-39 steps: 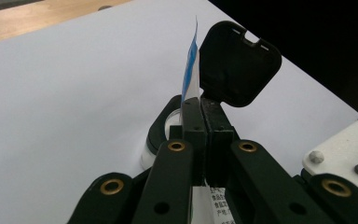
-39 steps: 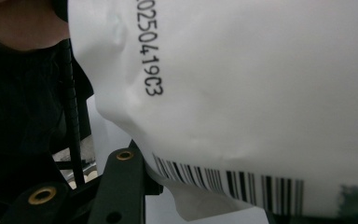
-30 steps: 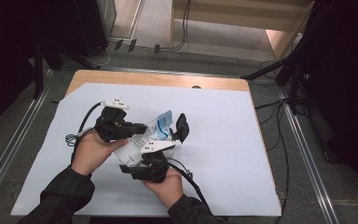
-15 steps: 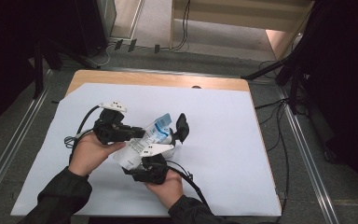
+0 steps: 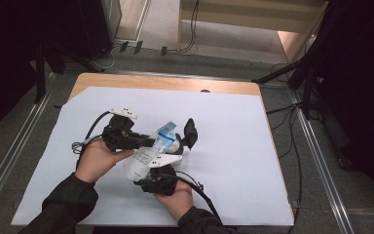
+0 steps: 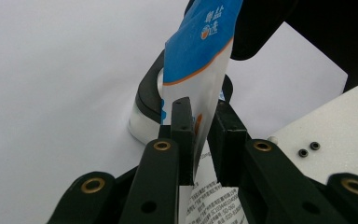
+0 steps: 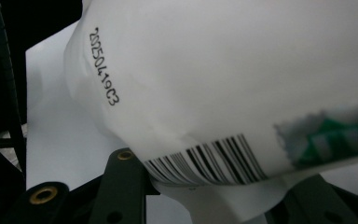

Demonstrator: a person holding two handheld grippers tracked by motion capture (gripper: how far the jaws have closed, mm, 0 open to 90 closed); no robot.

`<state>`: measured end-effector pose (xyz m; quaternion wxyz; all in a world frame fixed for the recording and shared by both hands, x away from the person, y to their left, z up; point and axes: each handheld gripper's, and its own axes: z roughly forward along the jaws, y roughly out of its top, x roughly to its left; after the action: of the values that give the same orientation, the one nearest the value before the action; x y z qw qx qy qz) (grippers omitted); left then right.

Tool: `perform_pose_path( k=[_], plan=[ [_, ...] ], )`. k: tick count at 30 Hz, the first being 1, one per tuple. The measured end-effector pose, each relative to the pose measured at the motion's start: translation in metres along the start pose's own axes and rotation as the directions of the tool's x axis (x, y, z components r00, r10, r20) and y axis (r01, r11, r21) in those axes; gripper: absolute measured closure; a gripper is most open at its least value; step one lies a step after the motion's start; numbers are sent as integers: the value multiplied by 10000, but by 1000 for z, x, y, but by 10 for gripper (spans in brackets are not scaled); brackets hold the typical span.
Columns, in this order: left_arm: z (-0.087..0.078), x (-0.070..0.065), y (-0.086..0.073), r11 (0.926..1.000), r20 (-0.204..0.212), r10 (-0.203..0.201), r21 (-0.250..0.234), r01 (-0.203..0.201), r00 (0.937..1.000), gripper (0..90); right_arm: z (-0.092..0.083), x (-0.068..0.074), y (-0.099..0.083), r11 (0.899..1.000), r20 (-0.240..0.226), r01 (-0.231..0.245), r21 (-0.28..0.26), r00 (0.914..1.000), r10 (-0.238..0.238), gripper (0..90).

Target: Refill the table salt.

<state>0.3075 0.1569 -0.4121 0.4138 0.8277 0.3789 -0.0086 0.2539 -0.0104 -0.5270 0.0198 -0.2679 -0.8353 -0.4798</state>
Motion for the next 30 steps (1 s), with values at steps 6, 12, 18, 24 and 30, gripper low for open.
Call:
perform_pose_path(
  k=[6, 12, 18, 24, 30],
  plan=[
    [6, 2, 2, 9998, 191, 35, 200, -39, 9998, 809, -1, -2, -6, 9999, 115, -117, 69, 9999, 116, 636],
    [12, 6, 4, 9995, 328, -40, 327, 30, 9995, 802, -3, -3, -8, 9999, 178, -129, 70, 9998, 128, 634],
    [17, 10, 5, 9990, 423, -98, 449, 79, 9991, 787, -4, -3, -10, 9998, 228, -180, 108, 9996, 178, 631],
    [20, 12, 5, 9978, 515, -12, 656, -22, 9987, 832, -5, -4, -10, 9995, 234, -245, 210, 9994, 241, 631],
    [10, 13, 2, 9983, 579, 10, 576, -43, 9983, 886, -5, -4, -11, 9993, 255, -200, 306, 9995, 192, 632]
  ],
)
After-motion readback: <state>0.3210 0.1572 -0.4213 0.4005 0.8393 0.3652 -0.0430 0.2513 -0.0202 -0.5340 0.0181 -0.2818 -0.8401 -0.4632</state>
